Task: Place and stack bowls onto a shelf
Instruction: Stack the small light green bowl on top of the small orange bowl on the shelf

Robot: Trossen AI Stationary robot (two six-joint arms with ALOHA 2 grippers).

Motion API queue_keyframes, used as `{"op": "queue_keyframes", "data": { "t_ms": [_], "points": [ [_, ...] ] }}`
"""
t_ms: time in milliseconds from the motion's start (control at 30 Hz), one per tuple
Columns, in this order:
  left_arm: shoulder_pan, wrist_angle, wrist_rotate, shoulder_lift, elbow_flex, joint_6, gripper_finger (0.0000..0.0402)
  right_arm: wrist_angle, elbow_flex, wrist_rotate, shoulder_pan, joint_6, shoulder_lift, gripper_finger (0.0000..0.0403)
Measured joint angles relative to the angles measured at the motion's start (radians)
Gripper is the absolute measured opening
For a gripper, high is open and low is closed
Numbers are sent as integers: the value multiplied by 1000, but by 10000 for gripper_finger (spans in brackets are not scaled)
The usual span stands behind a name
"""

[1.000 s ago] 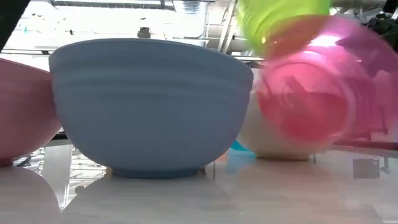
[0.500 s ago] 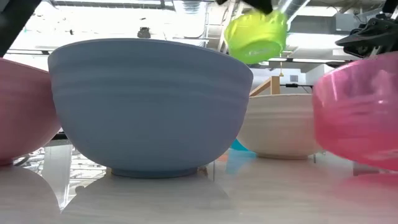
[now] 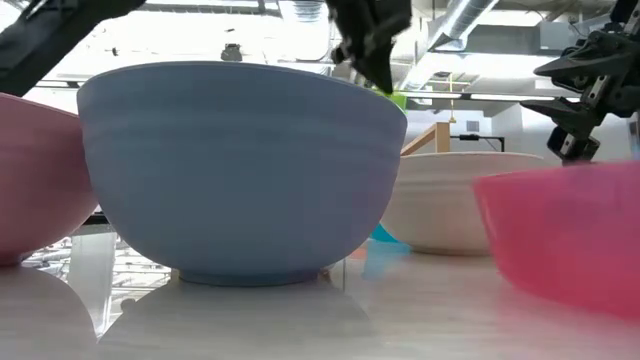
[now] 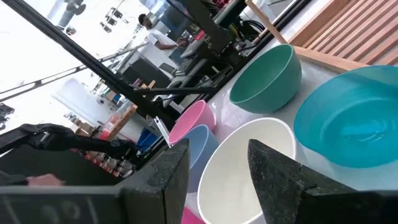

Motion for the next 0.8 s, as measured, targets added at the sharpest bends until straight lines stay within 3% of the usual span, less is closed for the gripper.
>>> {"op": "queue_keyframes", "data": {
  "t_ms": [167,400,633,800],
  "points": [
    [128,90,154,4,-40,101,0,0,0,2,-15,2,0,189],
    [245,201,267,4,-105,251,0,13,0,71,-64,10,0,189],
    [284,267,351,4,-198,249,0,16,0,103,-131,13,0,189],
    [270,355,354,6,-274,243,0,16,0,104,-172,13,0,189]
  ]
}}
